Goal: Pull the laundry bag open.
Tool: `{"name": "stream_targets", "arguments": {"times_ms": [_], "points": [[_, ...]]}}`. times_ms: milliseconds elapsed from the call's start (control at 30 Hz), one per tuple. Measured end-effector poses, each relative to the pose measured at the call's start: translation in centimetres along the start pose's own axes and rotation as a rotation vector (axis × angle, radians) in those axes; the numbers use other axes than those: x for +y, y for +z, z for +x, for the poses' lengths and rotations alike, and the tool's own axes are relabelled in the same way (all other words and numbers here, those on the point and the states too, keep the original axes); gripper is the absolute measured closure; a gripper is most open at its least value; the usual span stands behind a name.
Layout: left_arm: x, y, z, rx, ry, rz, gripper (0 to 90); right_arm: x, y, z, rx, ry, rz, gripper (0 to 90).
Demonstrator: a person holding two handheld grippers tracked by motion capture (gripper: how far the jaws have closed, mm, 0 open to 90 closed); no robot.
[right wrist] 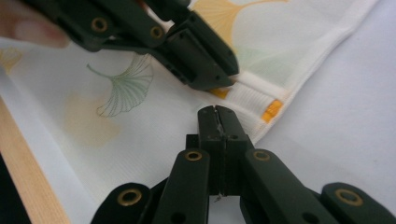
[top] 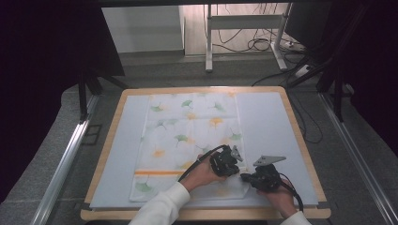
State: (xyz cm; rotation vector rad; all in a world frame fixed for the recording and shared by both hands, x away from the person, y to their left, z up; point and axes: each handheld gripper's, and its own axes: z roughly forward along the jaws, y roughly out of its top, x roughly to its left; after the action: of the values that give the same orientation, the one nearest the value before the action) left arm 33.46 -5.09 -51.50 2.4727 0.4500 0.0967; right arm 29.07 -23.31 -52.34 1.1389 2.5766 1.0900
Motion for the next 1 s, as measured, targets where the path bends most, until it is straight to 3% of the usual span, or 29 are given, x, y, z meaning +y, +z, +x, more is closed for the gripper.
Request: {"name": "stream_targets", "arguments": {"times_ms": [167, 367, 500, 1000], "points": [[0.2, 0.1, -0.2, 0.006, -0.001, 0.0, 86.1, 0.9, 0.0, -1.0, -0.04, 0.043, -0.032, 89.2], [0.3, 0.1, -0.2, 0.016, 0.01, 0.011, 86.1, 1.4, 0.5, -1.3, -0.055, 0.069, -0.015, 89.3], [0.4, 0.1, -0.5, 0.033, 0.023, 0.018, 86.2, 1.3, 0.5, -1.6, -0.043, 0.086, -0.009, 89.4], [0.4, 0.0, -0.2, 0.015, 0.007, 0.035, 86.3, 1.1, 0.5, -1.9, -0.018, 0.111, -0.02, 89.6]]}}
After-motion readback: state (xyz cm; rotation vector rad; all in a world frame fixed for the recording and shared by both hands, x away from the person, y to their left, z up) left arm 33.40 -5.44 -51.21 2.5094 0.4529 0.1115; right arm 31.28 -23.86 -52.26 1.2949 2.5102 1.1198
